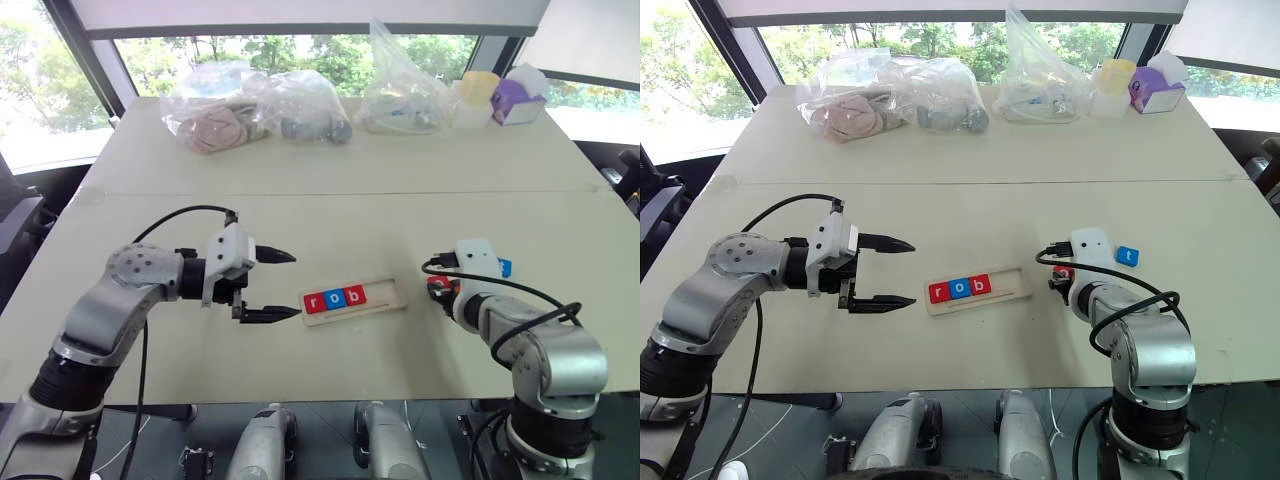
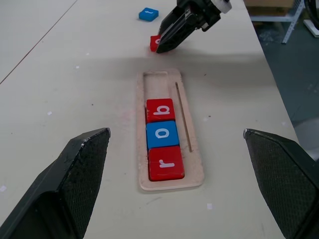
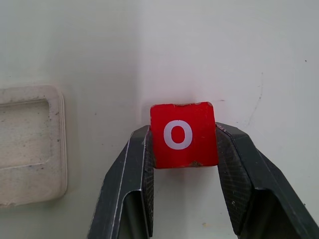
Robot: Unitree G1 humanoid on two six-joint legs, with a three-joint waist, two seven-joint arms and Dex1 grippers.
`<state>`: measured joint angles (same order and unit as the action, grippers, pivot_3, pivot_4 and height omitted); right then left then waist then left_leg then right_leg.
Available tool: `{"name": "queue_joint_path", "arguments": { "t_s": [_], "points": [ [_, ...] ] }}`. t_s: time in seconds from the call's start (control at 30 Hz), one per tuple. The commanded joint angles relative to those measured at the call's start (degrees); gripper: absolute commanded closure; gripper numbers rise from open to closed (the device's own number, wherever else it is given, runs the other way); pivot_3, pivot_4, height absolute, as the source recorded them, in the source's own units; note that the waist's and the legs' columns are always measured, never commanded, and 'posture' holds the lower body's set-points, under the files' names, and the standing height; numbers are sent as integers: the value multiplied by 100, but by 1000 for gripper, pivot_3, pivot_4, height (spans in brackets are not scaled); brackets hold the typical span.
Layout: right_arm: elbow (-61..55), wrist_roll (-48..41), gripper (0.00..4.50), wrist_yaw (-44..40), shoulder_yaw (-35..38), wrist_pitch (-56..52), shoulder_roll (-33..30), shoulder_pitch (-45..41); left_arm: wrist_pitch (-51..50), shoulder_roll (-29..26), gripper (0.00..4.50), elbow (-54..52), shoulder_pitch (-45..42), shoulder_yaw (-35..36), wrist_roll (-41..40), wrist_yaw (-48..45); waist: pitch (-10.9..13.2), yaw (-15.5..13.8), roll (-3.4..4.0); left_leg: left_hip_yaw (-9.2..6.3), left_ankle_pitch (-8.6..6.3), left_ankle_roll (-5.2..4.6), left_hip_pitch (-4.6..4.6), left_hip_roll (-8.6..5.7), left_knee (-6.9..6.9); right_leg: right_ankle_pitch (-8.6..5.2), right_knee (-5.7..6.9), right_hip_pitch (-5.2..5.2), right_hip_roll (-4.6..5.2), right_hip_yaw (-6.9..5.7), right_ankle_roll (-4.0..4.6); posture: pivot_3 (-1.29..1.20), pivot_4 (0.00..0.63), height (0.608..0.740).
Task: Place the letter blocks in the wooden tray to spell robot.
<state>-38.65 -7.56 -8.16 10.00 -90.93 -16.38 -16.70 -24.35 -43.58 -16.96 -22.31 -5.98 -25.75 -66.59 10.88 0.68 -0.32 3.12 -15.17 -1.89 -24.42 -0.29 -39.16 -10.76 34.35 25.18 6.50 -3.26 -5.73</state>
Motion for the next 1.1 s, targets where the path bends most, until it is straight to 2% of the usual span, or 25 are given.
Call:
{"name": "queue_joint_path", "arguments": {
  "t_s": [0.03,0.6,0.87,1.1],
  "points": [
    [-325,-9,3334,11,106,-20,38,33,-2,19,0,-149,-59,100,-123,-14,0,-5,0,0,0,0,0,0,0,0,0,0,0,0,0,0,150,740],
    [-200,23,3334,73,187,25,84,-1,-307,125,0,-135,-240,262,-457,103,0,-2,0,0,0,0,-1,0,1,0,-3,0,1,0,0,0,150,740],
    [-161,34,3334,103,221,15,85,-28,-648,343,0,-235,-291,479,-913,361,0,-4,0,-1,0,0,-1,0,1,0,-3,0,1,0,0,0,150,740],
    [-202,10,3334,126,190,-59,136,-65,-646,279,0,-223,-326,424,-883,294,0,-2,0,-1,0,0,-2,0,2,0,-3,0,0,0,0,0,150,740]
  ]
}}
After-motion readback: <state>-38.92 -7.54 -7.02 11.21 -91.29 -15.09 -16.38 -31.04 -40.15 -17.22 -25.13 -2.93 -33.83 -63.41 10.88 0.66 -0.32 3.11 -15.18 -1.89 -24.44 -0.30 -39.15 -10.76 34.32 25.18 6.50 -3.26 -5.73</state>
